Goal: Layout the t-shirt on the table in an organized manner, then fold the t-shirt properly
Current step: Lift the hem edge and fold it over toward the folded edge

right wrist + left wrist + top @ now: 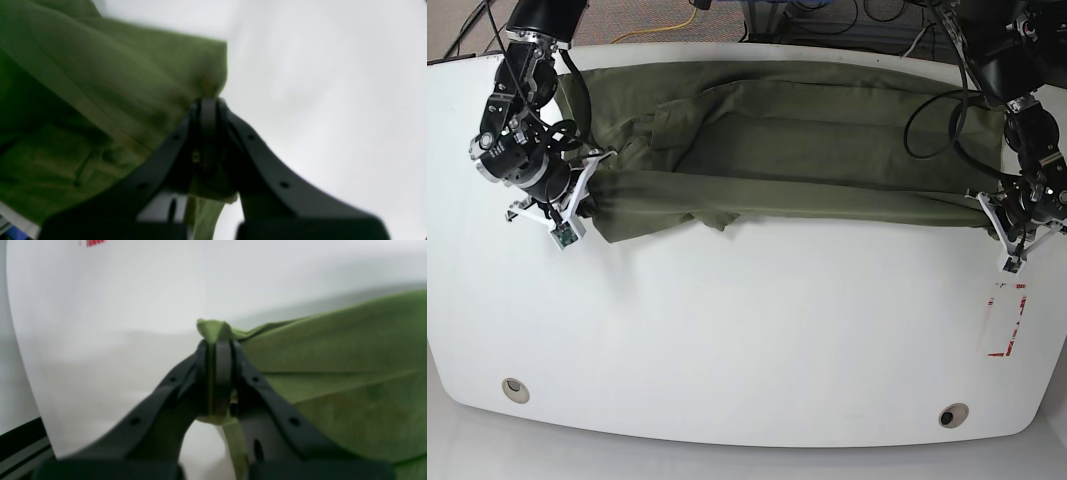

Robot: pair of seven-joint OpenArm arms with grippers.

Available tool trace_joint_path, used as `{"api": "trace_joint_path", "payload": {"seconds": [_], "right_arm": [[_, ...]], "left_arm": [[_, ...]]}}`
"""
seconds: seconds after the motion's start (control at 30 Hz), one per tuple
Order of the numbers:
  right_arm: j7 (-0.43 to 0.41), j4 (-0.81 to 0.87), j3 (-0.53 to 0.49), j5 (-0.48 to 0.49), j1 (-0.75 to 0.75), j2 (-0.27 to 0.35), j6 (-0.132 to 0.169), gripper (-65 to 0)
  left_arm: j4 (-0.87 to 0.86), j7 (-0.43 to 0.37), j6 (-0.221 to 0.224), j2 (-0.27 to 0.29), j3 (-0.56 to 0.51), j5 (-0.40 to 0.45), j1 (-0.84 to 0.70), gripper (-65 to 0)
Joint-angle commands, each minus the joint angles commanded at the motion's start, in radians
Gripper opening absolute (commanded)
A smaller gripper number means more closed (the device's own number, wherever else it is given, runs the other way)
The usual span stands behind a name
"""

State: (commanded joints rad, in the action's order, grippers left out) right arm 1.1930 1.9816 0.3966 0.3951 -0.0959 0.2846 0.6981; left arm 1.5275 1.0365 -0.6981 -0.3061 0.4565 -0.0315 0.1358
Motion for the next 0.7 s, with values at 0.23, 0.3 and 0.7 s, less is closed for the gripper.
{"api": "trace_joint_path", "payload": {"seconds": [0.23,0.3,0.7], "right_arm": [[0.0,0.014,0.014,-0.002,-0.107,-0.023,0.0,-64.8],[0.0,0.014,0.034,-0.006,-0.129,-0.038,0.0,-64.0],[0.0,0.014,0.057,-0.005,-0.146,-0.044,0.0,-14.1]], "left_arm": [[0.038,0.0,0.0,-0.029,-0.002,0.0,-0.092,-63.3],[0.035,0.0,0.0,-0.032,-0.002,0.0,-0.11,-63.2],[0.038,0.005,0.0,-0.063,-0.003,0.003,-0.176,-36.0]]}}
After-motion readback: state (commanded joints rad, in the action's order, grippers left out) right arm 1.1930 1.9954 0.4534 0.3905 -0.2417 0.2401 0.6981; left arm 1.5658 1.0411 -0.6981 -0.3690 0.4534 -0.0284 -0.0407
